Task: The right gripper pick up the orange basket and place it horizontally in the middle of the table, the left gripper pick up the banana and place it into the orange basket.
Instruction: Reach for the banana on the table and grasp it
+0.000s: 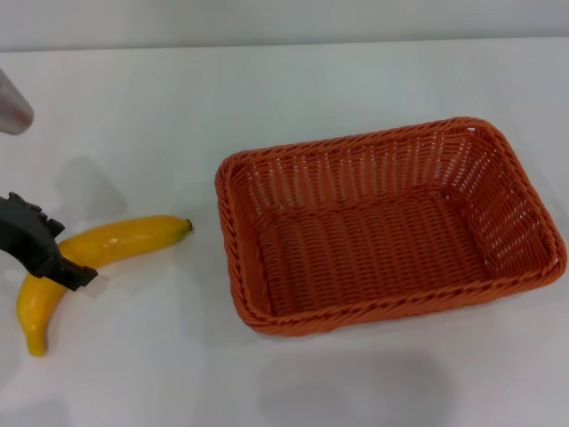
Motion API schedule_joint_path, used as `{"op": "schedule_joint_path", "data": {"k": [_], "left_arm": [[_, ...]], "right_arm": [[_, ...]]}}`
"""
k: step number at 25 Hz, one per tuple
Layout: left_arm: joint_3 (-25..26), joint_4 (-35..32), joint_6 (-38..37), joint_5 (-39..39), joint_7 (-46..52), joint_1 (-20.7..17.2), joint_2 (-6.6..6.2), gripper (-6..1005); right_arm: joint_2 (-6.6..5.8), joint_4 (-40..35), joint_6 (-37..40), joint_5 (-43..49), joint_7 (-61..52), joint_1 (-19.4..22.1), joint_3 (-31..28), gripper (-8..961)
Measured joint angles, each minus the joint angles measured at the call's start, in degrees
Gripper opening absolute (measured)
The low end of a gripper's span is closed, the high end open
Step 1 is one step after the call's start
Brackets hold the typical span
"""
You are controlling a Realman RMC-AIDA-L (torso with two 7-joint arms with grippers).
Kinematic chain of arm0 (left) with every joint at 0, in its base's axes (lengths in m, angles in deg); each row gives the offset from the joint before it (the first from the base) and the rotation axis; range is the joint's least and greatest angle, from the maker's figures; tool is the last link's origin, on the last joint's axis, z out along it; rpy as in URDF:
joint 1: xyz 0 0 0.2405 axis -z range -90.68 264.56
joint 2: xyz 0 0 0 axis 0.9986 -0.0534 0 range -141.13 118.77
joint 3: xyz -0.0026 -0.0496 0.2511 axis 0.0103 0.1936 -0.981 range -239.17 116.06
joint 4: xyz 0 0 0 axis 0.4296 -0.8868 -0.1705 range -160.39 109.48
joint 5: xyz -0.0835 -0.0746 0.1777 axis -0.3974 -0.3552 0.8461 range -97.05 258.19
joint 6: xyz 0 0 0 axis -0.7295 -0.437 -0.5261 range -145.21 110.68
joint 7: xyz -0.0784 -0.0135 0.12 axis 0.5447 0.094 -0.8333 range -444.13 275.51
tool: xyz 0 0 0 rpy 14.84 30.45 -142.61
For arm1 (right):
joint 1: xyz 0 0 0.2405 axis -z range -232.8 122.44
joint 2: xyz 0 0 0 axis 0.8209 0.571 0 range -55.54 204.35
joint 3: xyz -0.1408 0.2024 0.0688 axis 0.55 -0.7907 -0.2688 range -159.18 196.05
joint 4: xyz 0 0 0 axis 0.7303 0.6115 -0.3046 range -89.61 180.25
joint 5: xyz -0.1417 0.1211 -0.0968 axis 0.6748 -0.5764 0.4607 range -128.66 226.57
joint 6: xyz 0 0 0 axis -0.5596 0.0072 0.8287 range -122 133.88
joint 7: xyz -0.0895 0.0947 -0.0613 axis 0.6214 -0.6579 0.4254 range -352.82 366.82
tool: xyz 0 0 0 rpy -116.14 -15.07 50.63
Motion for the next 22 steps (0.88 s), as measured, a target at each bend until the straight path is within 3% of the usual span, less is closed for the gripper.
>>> {"op": "schedule_joint_path", "data": {"k": [15,22], "left_arm": [[0.47,-4.38,-2.23,-0.46,-1.39,-0.84,-0.22,876],[0.48,-5.87,-2.68,-0.41,-1.63,-0.77,-0.34,649]], "right_arm": [[-0.6,0.93,0.83,-0.06,-2.12,0.38,0.0,885],[-0.41,0.93,1.14,0.05,-2.38,0.49,0.0,885]]}}
